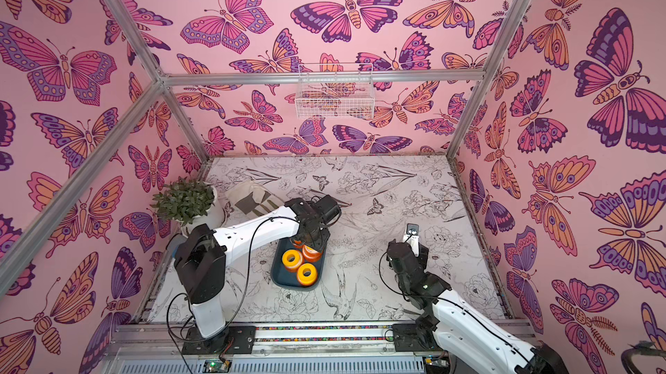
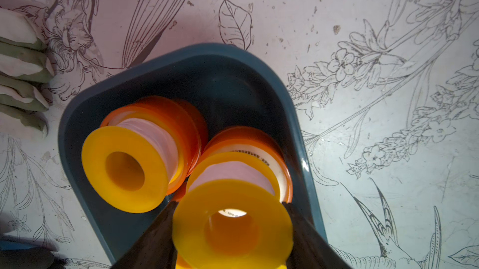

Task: Put the sealing tape into the storage box
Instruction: Place the sealing tape in the storage box.

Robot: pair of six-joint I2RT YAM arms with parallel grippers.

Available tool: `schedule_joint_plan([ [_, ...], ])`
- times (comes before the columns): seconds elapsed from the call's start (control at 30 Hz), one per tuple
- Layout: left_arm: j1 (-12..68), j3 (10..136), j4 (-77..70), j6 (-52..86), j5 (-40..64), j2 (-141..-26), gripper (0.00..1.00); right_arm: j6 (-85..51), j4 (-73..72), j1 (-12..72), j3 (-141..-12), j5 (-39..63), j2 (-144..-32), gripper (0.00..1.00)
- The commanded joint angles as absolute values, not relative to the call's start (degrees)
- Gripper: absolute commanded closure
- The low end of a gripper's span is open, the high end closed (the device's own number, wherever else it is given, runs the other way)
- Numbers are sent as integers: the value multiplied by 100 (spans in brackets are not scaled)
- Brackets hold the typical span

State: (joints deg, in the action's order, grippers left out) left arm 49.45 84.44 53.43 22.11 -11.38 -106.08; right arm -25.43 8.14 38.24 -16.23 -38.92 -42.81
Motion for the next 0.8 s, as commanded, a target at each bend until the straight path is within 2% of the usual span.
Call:
schedule_joint_plan([
  [0.0, 4887, 8367, 5274, 2246, -1069, -10647, 36, -2487, 791, 3796, -1854, -3876, -4289, 22],
  [0.1, 4887, 8367, 5269, 2241, -1046, -10708, 34, -2487, 789, 3798, -1860, -3876, -4289, 22],
  [0.2, 4885, 8333, 5267, 2259, -1037, -10689, 26, -2479, 783, 3791, -1857, -3880, -4298, 22],
  [0.77, 4887, 8226, 5282, 2298, -1155, -10281, 24, -2469, 765, 3796, -1890, -3850, -4382, 22],
])
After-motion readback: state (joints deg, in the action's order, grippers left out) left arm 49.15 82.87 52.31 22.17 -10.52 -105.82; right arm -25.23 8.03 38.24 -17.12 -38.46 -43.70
